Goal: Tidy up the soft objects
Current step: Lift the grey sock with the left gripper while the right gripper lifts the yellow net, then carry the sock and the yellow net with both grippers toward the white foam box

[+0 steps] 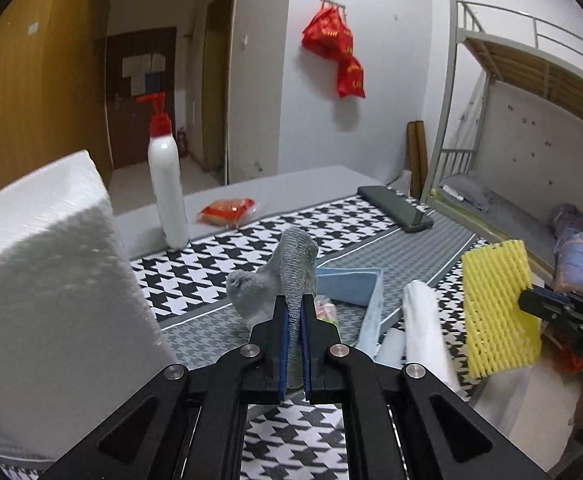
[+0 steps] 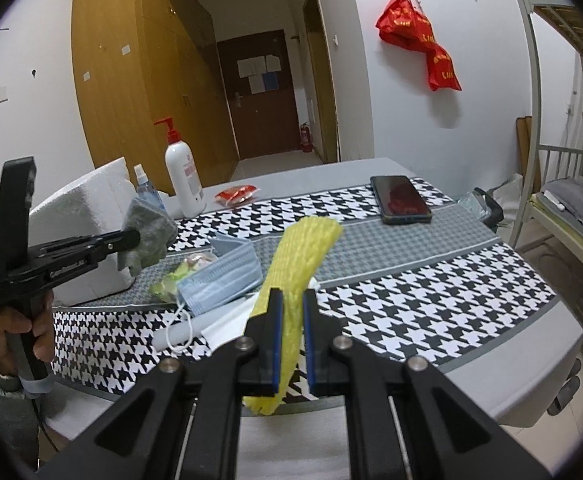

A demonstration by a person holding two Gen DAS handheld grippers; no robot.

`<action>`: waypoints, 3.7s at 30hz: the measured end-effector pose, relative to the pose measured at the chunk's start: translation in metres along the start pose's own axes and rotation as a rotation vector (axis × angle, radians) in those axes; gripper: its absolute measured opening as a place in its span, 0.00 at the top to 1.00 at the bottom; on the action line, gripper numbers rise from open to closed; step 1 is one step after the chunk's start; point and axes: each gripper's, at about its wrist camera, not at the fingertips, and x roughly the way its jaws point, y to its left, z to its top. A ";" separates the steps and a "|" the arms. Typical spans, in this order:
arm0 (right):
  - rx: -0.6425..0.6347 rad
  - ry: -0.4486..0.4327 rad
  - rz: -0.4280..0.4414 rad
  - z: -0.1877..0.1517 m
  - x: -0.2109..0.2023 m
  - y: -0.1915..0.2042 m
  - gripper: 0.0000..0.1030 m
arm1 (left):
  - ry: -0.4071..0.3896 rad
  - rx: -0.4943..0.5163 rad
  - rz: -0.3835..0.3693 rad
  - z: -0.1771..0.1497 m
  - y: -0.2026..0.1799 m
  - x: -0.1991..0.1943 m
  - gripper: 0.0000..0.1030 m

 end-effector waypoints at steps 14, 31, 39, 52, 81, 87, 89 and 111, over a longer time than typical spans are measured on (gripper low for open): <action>-0.035 -0.051 0.021 0.005 -0.025 0.023 0.89 | -0.107 0.019 0.017 -0.011 -0.009 -0.061 0.95; -0.079 -0.097 0.063 0.015 -0.043 0.047 0.88 | -0.178 0.014 0.063 -0.018 -0.005 -0.103 0.95; -0.114 -0.121 0.094 0.023 -0.049 0.064 0.88 | -0.214 0.012 0.102 -0.022 -0.002 -0.120 0.95; -0.159 -0.136 0.153 0.030 -0.050 0.089 0.88 | -0.248 0.001 0.172 -0.029 0.008 -0.145 0.95; -0.214 -0.120 0.318 0.041 -0.025 0.179 0.88 | -0.215 -0.097 0.315 -0.046 0.071 -0.191 0.95; -0.219 -0.130 0.320 0.049 -0.019 0.189 0.88 | -0.219 -0.097 0.312 -0.045 0.078 -0.193 0.95; -0.221 -0.135 0.323 0.052 -0.018 0.192 0.88 | -0.223 -0.099 0.313 -0.044 0.078 -0.194 0.95; -0.315 -0.159 0.420 0.102 0.002 0.226 0.88 | -0.243 -0.182 0.437 -0.052 0.099 -0.206 0.95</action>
